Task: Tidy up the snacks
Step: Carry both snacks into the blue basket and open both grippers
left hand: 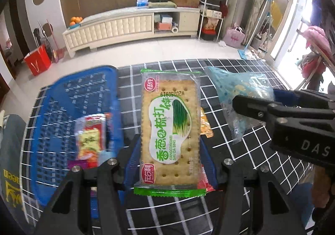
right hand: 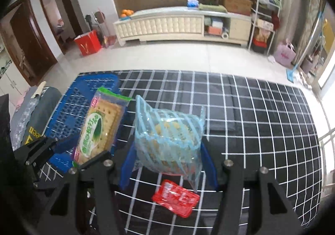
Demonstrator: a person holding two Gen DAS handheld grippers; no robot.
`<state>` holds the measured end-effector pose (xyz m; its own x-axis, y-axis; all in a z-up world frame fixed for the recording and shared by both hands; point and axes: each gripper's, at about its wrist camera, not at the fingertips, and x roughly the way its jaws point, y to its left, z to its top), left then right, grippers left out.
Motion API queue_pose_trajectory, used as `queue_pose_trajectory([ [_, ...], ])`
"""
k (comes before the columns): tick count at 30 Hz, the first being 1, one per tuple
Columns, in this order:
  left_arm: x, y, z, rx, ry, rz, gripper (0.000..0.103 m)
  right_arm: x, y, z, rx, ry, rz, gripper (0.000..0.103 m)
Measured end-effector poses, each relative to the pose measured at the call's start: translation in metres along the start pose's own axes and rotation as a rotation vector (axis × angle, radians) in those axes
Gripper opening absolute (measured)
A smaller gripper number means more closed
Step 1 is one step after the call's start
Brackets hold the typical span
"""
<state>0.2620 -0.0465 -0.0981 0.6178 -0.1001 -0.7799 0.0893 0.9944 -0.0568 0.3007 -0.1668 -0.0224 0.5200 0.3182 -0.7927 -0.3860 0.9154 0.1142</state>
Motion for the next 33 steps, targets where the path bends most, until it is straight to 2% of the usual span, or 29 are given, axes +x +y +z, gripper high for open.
queue_pose_trajectory([
  [6, -0.031, 0.046, 0.000, -0.015, -0.024, 0.033, 0.052, 0.004, 0.039, 0.009, -0.042, -0.013, 0.036, 0.062],
  [8, -0.039, 0.066, -0.001, -0.014, -0.025, 0.066, 0.052, 0.009, 0.052, 0.011, -0.055, -0.012, 0.051, 0.062],
  [17, -0.049, 0.137, -0.005, -0.049, -0.001, 0.132, 0.052, 0.033, 0.094, 0.027, -0.095, 0.000, 0.086, 0.062],
  [24, -0.020, 0.155, 0.003, -0.049, 0.053, 0.099, 0.052, 0.053, 0.113, 0.028, -0.123, 0.029, 0.084, 0.062],
  [28, 0.000, 0.158, 0.008, -0.044, 0.093, 0.064, 0.052, 0.062, 0.116, 0.029, -0.123, 0.045, 0.076, 0.062],
  [31, 0.016, 0.161, 0.010, -0.035, 0.131, 0.082, 0.052, 0.067, 0.115, 0.029, -0.124, 0.058, 0.067, 0.062],
  [33, 0.023, 0.165, 0.010, -0.042, 0.152, 0.057, 0.053, 0.069, 0.116, 0.028, -0.124, 0.064, 0.066, 0.062],
])
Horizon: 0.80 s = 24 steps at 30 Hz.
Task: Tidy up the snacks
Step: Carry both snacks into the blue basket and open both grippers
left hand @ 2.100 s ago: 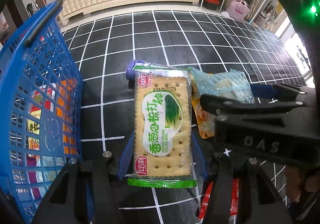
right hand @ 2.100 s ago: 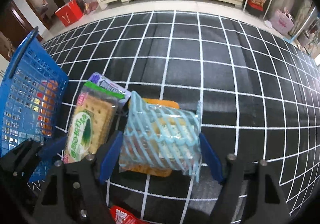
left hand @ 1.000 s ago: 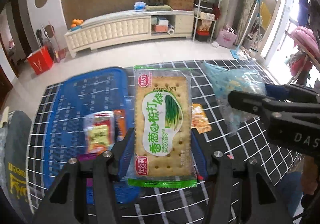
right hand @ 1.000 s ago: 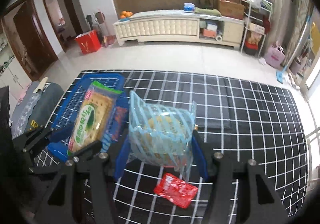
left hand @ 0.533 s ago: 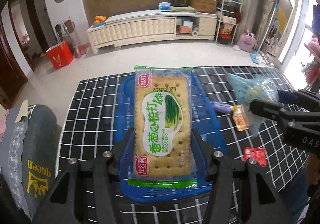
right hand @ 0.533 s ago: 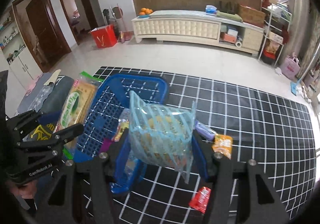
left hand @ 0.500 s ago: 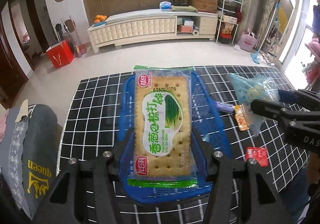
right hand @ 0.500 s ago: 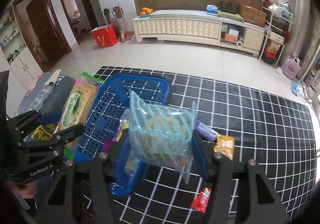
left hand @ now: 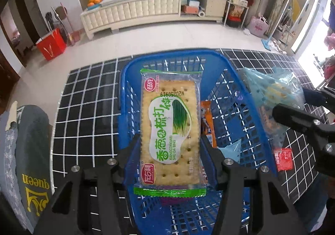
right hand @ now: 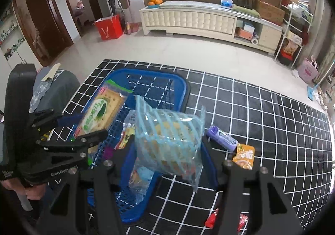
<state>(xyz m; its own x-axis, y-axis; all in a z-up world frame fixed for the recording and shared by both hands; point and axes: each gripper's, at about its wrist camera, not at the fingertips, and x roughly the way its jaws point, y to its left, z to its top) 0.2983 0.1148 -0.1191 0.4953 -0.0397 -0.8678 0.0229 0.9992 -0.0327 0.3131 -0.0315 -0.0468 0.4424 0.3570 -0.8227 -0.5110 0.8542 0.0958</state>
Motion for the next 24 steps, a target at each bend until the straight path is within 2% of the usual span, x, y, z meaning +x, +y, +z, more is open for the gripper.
queue_pose_trajectory([
  [3, 0.002, 0.004, -0.002, -0.029, 0.014, -0.043, 0.054, 0.004, 0.004, 0.001, 0.003, 0.009, 0.001, 0.062],
  [6, 0.000, 0.006, -0.005, -0.038, 0.017, -0.055, 0.057, 0.005, 0.008, 0.003, -0.003, 0.013, 0.006, 0.062],
  [8, -0.003, 0.006, -0.006, -0.031, 0.015, -0.050, 0.060, 0.004, 0.012, 0.004, -0.009, 0.014, 0.007, 0.062],
  [15, -0.023, 0.017, -0.012, -0.035, -0.028, -0.039, 0.061, 0.005, 0.030, 0.013, -0.030, 0.016, 0.016, 0.062],
  [24, -0.043, 0.050, -0.018, -0.068, -0.068, -0.008, 0.061, 0.026, 0.065, 0.015, -0.095, 0.075, 0.006, 0.063],
])
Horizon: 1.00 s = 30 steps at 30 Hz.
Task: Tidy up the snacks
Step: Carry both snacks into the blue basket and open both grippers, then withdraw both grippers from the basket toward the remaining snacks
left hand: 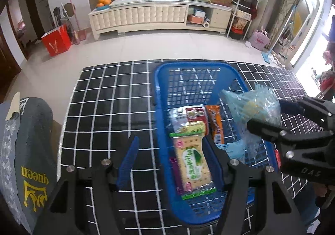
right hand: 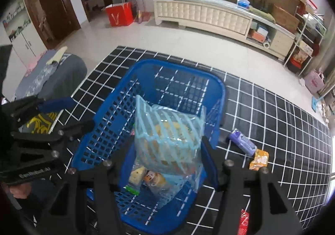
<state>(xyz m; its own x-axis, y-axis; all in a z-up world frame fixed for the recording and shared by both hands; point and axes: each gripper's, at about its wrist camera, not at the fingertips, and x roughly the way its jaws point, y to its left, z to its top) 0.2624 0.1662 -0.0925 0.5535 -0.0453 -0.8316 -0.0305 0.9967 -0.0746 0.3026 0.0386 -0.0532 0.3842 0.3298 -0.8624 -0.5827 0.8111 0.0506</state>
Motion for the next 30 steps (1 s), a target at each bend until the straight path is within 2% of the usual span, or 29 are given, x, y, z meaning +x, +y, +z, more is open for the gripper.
queue_pose_trajectory([
  [6, 0.003, 0.021, -0.006, -0.051, 0.001, 0.003, 0.061, 0.027, 0.012, 0.004, -0.012, 0.057, -0.044, 0.063],
  [10, 0.006, 0.025, -0.009, -0.054, 0.004, -0.002, 0.061, 0.039, 0.013, 0.002, 0.000, 0.088, -0.035, 0.064],
  [15, 0.011, 0.028, -0.012, -0.060, 0.008, -0.004, 0.061, 0.044, 0.008, 0.002, 0.026, 0.095, -0.033, 0.073],
  [21, 0.005, 0.022, -0.013, -0.055, 0.005, -0.009, 0.061, 0.013, 0.007, 0.000, 0.013, 0.011, -0.026, 0.084],
  [30, -0.016, -0.014, -0.007, -0.026, -0.025, -0.024, 0.061, -0.044, -0.031, -0.012, 0.030, -0.064, -0.054, 0.087],
])
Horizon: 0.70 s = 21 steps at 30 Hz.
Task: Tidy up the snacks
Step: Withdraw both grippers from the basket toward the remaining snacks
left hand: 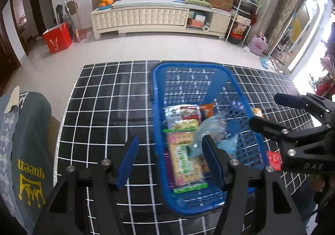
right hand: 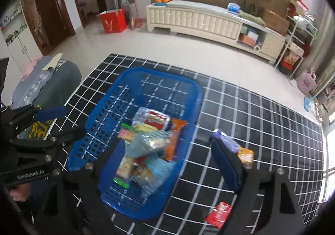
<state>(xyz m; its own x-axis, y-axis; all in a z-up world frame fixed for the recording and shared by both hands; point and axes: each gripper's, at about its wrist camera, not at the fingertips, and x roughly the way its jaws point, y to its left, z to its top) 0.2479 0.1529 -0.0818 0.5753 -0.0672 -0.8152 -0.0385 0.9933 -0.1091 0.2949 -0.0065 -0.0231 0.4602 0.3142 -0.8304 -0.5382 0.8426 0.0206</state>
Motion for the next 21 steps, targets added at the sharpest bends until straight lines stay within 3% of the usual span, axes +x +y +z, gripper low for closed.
queue_pose_trajectory([
  [3, -0.006, -0.019, 0.005, 0.015, -0.015, -0.018, 0.068, -0.014, -0.021, -0.006, 0.019, -0.016, -0.025, 0.088],
  [10, -0.007, -0.080, 0.012, 0.087, -0.019, -0.060, 0.068, -0.035, -0.077, -0.027, 0.110, -0.026, -0.072, 0.089],
  [21, 0.019, -0.152, 0.022, 0.103, 0.018, -0.099, 0.071, -0.012, -0.137, -0.052, 0.212, 0.032, -0.074, 0.089],
])
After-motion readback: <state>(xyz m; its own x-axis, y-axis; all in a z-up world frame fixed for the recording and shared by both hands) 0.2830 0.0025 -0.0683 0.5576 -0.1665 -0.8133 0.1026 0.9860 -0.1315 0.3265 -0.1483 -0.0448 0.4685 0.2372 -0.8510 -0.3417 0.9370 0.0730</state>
